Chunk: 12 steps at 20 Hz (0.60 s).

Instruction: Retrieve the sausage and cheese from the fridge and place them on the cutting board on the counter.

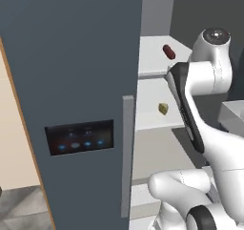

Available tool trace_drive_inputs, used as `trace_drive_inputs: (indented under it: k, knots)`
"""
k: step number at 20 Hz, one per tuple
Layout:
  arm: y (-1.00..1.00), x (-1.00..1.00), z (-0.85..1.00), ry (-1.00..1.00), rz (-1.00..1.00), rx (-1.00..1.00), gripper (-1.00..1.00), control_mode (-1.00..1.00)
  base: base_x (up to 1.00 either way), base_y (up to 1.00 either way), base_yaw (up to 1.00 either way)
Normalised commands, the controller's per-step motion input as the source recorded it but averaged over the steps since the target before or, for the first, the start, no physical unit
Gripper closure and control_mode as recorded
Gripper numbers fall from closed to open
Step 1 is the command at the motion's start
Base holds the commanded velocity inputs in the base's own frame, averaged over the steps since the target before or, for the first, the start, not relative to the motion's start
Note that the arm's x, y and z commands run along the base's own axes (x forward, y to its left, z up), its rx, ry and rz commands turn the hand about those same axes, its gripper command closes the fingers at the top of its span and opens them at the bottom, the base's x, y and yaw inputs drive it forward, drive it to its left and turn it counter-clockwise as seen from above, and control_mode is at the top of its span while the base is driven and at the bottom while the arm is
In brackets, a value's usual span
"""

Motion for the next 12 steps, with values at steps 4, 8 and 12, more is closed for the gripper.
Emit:
trace_drive_inputs:
  k: [4,8,12]
  knots:
    - [0.0,0.0,0.0,0.0,0.0,0.0,-1.0,1.0,0.26,-0.56,-0.01]
    - [-0.06,-0.01,0.0,0.0,0.0,0.01,-1.0,-1.0,0.0,-0.07,0.0]
    - [-0.09,0.0,-0.42,0.0,0.0,0.1,-1.0,-1.0,0.0,0.0,0.0]
